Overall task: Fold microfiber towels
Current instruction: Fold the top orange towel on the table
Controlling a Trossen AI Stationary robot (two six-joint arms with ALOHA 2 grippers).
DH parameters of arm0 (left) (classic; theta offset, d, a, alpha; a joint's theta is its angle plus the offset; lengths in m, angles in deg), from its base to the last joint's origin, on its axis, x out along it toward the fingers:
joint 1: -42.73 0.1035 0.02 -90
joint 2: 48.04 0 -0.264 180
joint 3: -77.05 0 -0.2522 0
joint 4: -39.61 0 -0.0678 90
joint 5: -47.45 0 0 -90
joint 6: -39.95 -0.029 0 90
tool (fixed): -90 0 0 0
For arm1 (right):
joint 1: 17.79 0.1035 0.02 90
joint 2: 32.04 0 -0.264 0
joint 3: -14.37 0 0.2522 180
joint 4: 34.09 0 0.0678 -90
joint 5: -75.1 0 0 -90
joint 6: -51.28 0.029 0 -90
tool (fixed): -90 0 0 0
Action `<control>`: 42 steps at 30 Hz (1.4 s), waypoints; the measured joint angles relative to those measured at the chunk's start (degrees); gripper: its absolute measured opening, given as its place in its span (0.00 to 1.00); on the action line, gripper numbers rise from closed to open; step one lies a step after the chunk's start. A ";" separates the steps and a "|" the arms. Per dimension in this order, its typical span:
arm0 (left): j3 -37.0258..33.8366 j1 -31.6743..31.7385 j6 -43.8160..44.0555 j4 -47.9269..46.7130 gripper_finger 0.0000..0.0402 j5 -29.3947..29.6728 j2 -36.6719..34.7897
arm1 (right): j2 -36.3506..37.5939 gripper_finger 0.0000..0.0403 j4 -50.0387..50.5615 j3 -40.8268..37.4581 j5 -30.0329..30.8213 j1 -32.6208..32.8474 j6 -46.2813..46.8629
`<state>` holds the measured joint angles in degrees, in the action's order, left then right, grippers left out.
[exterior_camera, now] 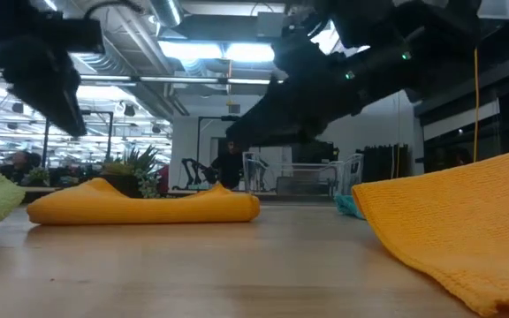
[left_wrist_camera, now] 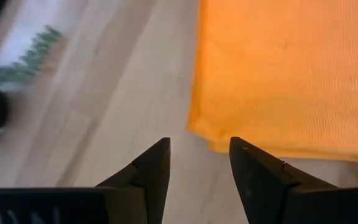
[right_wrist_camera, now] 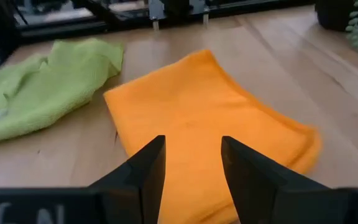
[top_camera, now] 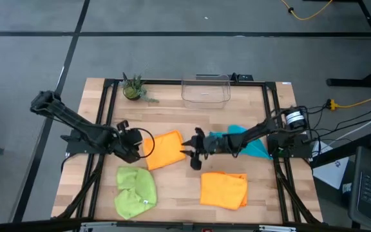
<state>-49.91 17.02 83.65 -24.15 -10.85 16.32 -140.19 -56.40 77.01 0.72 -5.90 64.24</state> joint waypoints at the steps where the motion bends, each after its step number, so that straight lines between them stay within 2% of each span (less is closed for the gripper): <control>1: -1.01 0.61 -1.18 2.40 0.39 -0.52 0.74 | -1.56 0.39 0.08 1.39 1.24 0.95 -0.93; 6: -4.49 3.06 -8.37 13.80 0.39 -0.40 3.42 | -7.95 0.39 1.18 9.08 6.50 3.02 -3.91; 12: -4.71 5.21 -14.00 20.04 0.39 -2.04 5.84 | -14.72 0.39 0.89 17.86 19.30 2.89 2.95; 17: -4.73 6.85 -16.39 20.68 0.39 -7.93 10.48 | -21.20 0.39 1.79 23.89 18.81 2.89 7.72; 22: -4.73 6.81 -17.10 21.67 0.39 -10.60 15.75 | -22.29 0.39 9.78 26.12 18.10 2.76 7.91; 27: -4.43 6.79 -13.38 22.80 0.39 -13.25 19.85 | -22.22 0.39 16.39 26.12 10.08 -0.21 8.13; 31: -4.53 6.11 -9.23 26.53 0.39 -13.67 20.53 | -21.64 0.39 20.12 26.42 3.37 -4.64 7.80; 33: -4.64 5.72 -6.70 28.30 0.39 -13.99 19.85 | -21.62 0.39 20.36 26.47 0.15 -7.23 4.52; 36: -4.75 5.38 -2.31 30.76 0.39 -16.75 19.29 | -21.69 0.39 20.06 27.32 -8.36 -10.86 -2.43; 40: -4.75 5.28 2.60 34.96 0.39 -20.89 19.71 | -21.96 0.39 23.71 30.07 -20.71 -15.02 -12.45; 42: -4.74 5.07 3.54 37.46 0.39 -21.31 20.28 | -22.05 0.39 26.90 31.92 -24.17 -16.35 -16.46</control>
<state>-54.65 22.09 87.19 13.31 -32.16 36.60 -162.24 -29.50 108.93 -23.45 -22.25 47.78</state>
